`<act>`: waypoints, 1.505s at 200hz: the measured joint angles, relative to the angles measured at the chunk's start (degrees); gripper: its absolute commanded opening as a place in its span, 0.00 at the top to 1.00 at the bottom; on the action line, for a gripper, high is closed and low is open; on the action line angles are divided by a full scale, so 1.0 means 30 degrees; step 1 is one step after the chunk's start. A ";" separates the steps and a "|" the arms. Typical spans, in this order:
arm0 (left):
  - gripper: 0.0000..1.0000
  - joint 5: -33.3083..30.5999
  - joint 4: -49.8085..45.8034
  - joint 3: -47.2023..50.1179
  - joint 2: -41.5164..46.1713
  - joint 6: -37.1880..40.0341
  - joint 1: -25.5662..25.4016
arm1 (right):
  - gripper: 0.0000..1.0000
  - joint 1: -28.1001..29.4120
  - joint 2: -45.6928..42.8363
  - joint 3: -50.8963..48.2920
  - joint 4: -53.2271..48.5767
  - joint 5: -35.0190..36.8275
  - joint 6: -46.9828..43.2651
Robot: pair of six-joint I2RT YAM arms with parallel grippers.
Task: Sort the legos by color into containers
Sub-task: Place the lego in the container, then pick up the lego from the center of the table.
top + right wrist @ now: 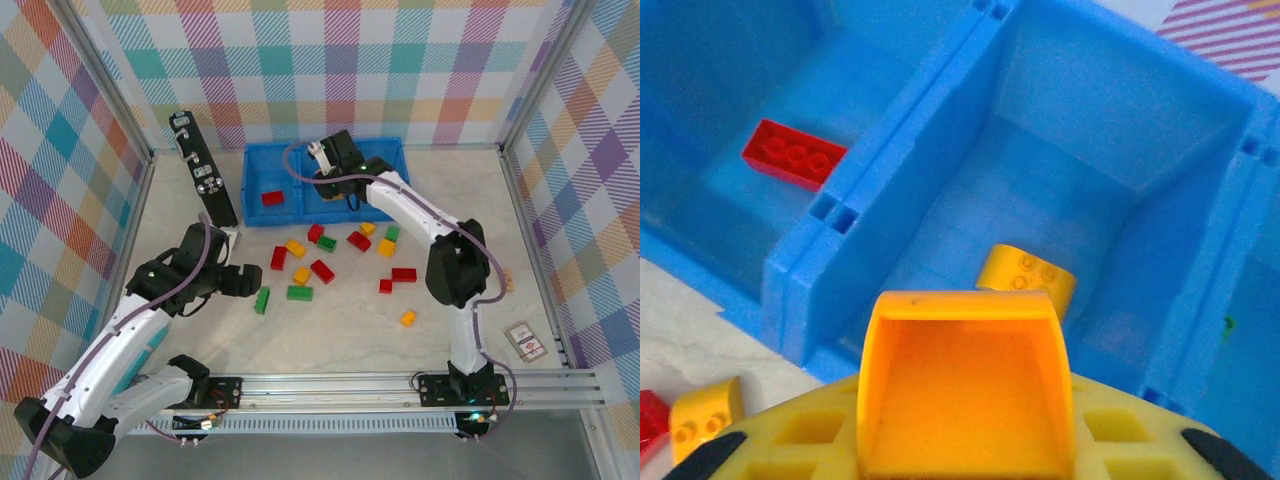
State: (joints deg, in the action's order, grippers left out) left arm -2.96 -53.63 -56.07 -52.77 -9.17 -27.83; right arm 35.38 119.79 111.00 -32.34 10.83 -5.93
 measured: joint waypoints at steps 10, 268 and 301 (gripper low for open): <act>0.09 -0.0015 0.0058 0.0015 -0.0255 -0.0175 -0.0240 | 0.74 -0.0080 0.0663 0.0328 0.0022 -0.0138 -0.0160; 0.30 -0.0153 0.8043 -0.1734 -1.4396 0.0117 -0.3490 | 0.34 -0.1049 -0.3672 -0.1297 0.0080 -0.1596 -0.0707; 0.31 0.0168 0.8094 -0.1938 -1.5074 0.0423 -0.3483 | 0.32 -0.1115 -0.7548 -0.4699 0.0087 -0.0619 -0.0022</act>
State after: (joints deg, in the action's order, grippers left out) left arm -2.46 -29.34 -61.89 -98.00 -7.90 -38.28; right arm 32.03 97.14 96.90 -32.08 8.97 -6.00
